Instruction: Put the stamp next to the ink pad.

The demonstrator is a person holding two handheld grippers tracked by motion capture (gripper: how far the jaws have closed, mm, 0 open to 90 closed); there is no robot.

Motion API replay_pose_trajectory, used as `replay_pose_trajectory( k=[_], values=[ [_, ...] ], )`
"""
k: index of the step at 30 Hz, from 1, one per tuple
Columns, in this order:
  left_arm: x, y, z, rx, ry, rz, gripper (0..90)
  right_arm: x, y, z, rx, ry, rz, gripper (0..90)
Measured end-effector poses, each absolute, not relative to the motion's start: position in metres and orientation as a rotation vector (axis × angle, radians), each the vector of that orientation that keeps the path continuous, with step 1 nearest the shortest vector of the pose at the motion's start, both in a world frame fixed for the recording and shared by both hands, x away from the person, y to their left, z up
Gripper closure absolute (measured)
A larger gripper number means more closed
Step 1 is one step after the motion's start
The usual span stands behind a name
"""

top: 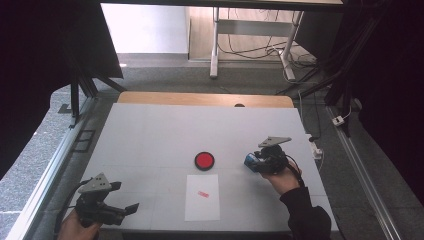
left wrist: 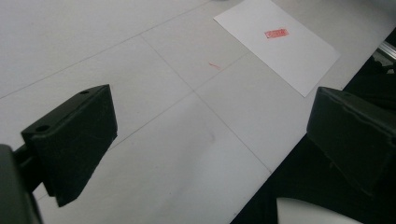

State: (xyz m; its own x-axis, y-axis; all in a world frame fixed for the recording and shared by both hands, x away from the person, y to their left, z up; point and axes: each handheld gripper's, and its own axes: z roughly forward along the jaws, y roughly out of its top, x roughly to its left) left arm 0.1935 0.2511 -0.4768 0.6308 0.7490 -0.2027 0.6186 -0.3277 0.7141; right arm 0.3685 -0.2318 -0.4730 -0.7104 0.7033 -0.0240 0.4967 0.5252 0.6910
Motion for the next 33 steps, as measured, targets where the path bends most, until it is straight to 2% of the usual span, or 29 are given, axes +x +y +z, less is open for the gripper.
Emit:
replay_pose_trajectory(
  k=[9, 33],
  values=[
    [0.193, 0.251, -0.477, 2.050, 1.069, 0.206, 2.0, 0.363, -0.228, -0.468, 1.019, 2.462, 1.021, 34.9],
    [0.193, 0.251, -0.477, 2.055, 1.064, 0.210, 2.0, 0.332, -0.220, -0.452, 1.006, 2.464, 1.149, 16.1]
  ],
)
